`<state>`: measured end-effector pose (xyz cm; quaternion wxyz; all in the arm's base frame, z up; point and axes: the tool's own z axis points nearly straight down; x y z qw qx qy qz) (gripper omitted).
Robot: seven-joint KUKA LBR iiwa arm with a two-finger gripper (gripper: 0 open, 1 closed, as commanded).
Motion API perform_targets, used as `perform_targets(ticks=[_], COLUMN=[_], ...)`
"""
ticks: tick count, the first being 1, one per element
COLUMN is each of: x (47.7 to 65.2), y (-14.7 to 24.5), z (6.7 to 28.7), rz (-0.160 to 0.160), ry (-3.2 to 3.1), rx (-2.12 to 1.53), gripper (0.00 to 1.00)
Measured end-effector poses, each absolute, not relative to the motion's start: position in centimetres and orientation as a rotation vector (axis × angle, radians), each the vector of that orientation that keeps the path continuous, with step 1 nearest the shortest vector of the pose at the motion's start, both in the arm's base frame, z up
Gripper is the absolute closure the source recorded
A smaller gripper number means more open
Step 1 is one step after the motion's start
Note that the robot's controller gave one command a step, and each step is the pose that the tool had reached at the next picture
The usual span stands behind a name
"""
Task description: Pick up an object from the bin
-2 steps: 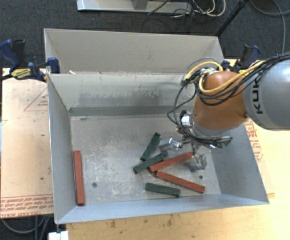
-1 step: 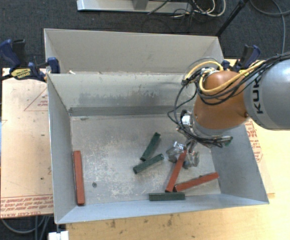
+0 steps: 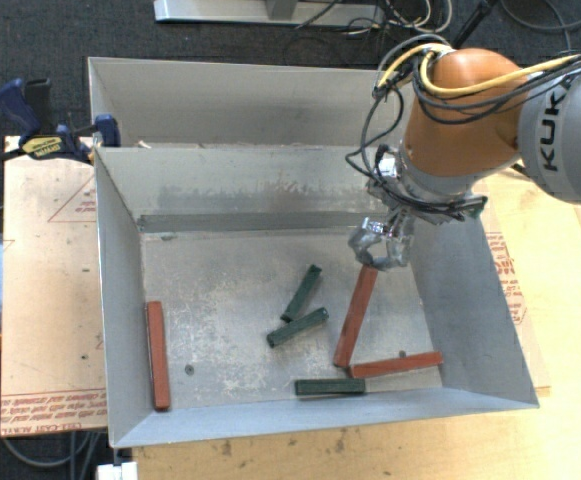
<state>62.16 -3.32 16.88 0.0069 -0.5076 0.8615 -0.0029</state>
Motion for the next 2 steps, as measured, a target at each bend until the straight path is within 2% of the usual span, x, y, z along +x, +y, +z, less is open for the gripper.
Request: perform_targets(ticks=[1,2], x=[59.73,59.83], y=[-3.03,-3.06], z=[12.43,12.58], rz=[0.006,0.004], ry=[2.624,2.623], rx=[-1.728,-1.725], gripper=[1.00,0.00])
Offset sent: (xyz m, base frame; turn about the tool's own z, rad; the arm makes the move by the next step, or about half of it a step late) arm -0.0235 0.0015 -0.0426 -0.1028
